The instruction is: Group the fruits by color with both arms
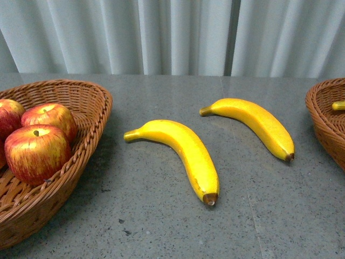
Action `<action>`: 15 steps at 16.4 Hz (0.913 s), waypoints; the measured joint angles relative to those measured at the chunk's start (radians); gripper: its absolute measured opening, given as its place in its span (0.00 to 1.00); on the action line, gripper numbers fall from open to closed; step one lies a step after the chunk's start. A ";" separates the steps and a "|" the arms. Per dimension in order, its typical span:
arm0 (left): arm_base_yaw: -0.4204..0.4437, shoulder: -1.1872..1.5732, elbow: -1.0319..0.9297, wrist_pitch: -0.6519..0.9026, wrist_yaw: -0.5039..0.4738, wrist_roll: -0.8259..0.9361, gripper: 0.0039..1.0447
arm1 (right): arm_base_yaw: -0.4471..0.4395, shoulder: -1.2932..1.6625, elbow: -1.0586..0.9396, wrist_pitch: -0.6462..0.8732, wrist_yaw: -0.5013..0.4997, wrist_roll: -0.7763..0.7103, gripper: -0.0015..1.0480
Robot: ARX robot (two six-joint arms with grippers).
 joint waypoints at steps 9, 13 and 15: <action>0.000 0.000 0.000 0.000 0.000 0.000 0.94 | 0.240 0.346 0.368 -0.252 0.060 -0.109 0.94; 0.000 0.000 0.000 0.000 0.000 0.000 0.94 | 0.432 0.424 0.367 -0.407 0.061 -0.241 0.94; 0.000 0.000 0.000 0.000 0.000 0.000 0.94 | 0.490 0.512 0.378 -0.472 0.102 -0.286 0.94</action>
